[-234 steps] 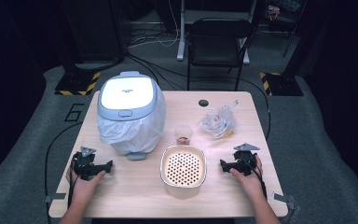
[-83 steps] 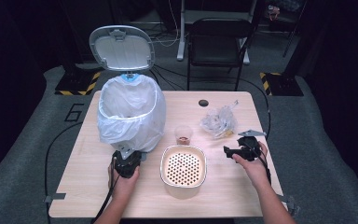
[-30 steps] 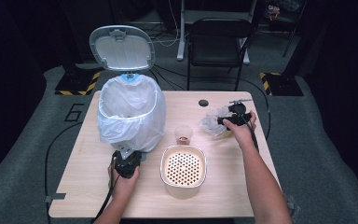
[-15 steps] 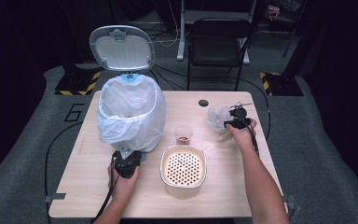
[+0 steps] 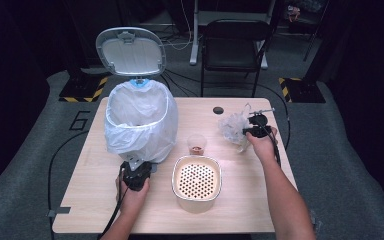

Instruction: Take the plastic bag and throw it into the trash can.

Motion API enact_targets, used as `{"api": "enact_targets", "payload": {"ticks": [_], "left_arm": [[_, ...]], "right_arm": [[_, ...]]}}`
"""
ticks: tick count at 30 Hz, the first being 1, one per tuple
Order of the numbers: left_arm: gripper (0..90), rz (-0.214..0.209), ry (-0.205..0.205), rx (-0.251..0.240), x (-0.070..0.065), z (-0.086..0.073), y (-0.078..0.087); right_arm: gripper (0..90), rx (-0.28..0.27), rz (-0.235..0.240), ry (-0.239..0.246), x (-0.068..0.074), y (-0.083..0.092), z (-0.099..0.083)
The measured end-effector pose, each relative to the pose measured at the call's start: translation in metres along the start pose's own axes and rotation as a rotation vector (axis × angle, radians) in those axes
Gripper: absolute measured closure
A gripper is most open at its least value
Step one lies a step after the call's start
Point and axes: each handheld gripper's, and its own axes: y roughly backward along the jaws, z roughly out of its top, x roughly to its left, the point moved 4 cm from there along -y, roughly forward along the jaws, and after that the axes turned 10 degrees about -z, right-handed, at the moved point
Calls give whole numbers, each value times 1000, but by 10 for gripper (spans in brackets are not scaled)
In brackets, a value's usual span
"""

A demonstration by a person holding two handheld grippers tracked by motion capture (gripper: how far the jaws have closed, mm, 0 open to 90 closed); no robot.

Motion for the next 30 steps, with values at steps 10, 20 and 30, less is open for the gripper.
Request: {"api": "enact_targets", "payload": {"ticks": [10, 20, 30], "left_arm": [[750, 0, 9, 3, 0, 0, 0], [750, -1, 11, 5, -1, 0, 0], [750, 0, -4, 3, 0, 0, 0]], "right_arm": [[808, -26, 31, 26, 1, 22, 12], [810, -72, 78, 73, 13, 58, 33], [813, -99, 128, 97, 22, 89, 51]]}}
